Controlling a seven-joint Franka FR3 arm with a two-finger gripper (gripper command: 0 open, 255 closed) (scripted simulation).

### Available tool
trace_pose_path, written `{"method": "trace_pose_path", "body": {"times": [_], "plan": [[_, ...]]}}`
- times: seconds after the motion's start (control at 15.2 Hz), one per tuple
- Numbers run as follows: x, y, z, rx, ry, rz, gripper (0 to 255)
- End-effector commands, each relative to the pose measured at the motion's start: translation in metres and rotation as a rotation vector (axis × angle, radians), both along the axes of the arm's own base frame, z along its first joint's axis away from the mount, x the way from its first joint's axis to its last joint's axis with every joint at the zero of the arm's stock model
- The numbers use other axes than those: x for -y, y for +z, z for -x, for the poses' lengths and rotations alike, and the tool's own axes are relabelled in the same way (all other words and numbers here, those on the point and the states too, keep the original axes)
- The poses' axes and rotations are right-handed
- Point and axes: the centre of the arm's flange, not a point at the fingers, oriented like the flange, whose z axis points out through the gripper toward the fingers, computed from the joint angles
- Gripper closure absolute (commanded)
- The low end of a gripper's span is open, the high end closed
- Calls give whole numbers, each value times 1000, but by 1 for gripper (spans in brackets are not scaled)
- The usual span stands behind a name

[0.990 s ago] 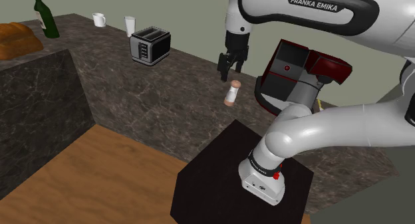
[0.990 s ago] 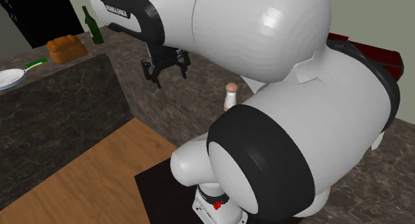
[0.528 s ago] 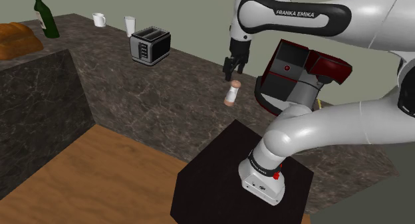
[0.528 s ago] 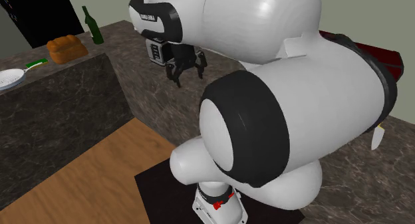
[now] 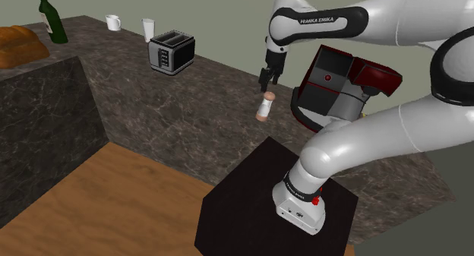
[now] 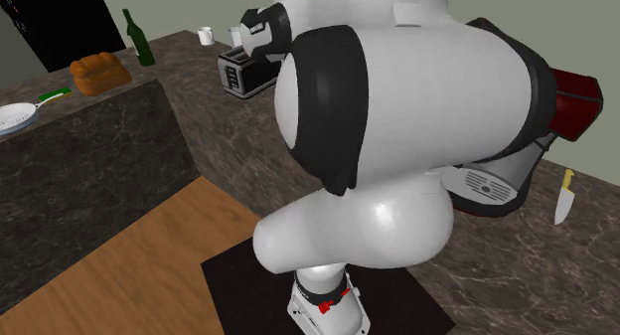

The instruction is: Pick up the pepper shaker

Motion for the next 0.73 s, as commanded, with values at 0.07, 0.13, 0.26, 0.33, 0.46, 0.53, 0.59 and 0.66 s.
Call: {"method": "trace_pose_path", "body": {"times": [0.07, 0.13, 0.26, 0.33, 0.46, 0.53, 0.59, 0.66], "plan": [[34, -20, -8, 5, 10, -7, 0], [46, -26, -12, 7, 13, -9, 0], [68, -38, -19, 10, 19, -15, 0], [80, -45, -22, 11, 22, -17, 0], [102, -57, -29, 14, 27, -22, 0], [114, -64, -33, 16, 30, -25, 0], [125, -70, -36, 17, 33, -28, 0], [136, -76, -40, 19, 36, -30, 0]]}}
